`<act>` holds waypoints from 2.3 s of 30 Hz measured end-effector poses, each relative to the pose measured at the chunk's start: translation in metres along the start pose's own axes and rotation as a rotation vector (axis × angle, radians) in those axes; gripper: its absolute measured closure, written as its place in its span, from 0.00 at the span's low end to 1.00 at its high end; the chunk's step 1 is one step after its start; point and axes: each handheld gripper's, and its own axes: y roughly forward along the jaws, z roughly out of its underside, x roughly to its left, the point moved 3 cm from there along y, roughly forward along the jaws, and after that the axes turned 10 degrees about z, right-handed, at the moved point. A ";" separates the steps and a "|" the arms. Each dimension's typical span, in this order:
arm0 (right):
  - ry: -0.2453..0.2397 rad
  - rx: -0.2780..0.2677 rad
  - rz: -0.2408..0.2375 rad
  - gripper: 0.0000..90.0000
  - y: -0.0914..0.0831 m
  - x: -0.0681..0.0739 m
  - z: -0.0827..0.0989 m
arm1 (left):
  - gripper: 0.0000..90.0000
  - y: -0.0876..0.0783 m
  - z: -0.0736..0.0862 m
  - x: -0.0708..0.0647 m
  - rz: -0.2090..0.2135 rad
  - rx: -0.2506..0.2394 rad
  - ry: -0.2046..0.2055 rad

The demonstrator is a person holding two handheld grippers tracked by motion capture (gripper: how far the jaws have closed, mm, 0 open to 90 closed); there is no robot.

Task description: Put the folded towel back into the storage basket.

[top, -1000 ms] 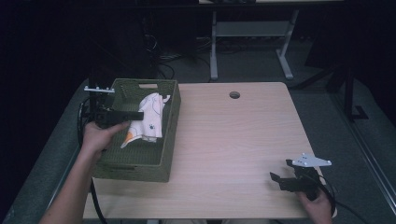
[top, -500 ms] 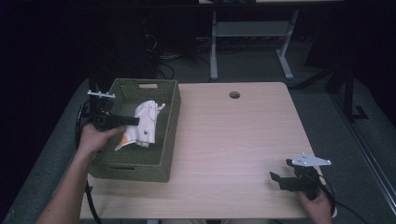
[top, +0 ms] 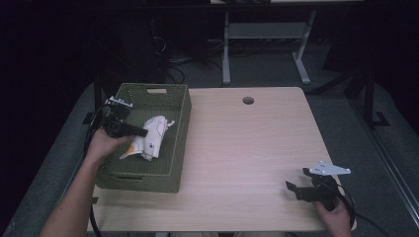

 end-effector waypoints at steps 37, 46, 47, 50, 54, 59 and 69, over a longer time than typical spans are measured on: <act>0.007 -0.015 -0.003 0.15 -0.003 -0.003 -0.001 | 0.63 0.090 0.016 -0.020 0.056 0.385 0.029; 0.011 -0.022 0.000 0.15 -0.005 -0.003 -0.002 | 0.98 0.089 0.015 -0.021 0.056 0.397 0.033; 0.011 -0.022 0.000 0.16 -0.005 -0.003 -0.002 | 0.98 0.087 0.015 -0.021 0.083 0.388 0.028; 0.012 -0.020 0.000 0.15 -0.005 -0.003 -0.001 | 0.98 0.080 0.015 -0.024 0.155 0.367 0.034; 0.010 -0.017 0.000 0.15 -0.004 -0.003 -0.001 | 0.91 0.075 0.018 -0.026 0.250 0.386 0.024; 0.008 -0.015 0.001 0.15 -0.003 -0.003 -0.001 | 0.78 0.069 0.018 -0.016 0.206 0.348 -0.021; 0.014 -0.020 -0.002 0.15 -0.004 -0.003 -0.002 | 0.83 0.068 0.021 -0.012 0.142 0.350 -0.014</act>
